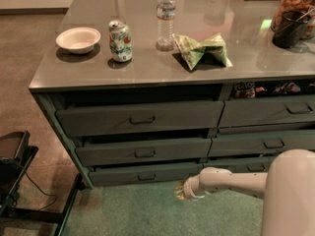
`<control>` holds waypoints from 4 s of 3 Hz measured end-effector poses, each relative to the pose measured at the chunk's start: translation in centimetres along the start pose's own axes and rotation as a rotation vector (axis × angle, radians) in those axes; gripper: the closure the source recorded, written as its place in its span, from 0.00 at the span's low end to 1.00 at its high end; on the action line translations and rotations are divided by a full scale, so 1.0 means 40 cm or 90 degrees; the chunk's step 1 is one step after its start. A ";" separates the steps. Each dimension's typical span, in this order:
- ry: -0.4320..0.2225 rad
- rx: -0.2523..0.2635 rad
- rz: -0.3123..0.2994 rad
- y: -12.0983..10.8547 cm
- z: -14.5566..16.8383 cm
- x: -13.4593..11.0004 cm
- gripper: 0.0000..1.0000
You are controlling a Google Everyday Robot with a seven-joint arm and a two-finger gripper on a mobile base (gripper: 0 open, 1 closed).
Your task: Open bottom drawer
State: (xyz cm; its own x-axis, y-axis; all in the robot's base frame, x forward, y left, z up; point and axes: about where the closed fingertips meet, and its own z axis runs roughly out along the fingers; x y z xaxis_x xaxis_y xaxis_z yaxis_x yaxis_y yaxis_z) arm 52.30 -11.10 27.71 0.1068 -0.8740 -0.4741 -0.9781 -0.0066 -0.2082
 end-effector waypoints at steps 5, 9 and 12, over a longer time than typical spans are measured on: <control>-0.050 0.046 -0.041 -0.124 0.149 0.029 0.00; -0.033 0.049 -0.060 -0.213 0.265 0.061 0.00; 0.024 0.037 -0.048 -0.268 0.320 0.094 0.00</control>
Offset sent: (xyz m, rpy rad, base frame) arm 0.0469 0.0078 -0.0345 -0.0087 -0.1235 0.0348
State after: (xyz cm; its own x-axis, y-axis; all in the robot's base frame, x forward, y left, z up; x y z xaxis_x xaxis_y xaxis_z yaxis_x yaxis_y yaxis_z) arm 65.49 -8.08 17.19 0.1726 -0.8898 -0.4225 -0.9552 -0.0465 -0.2923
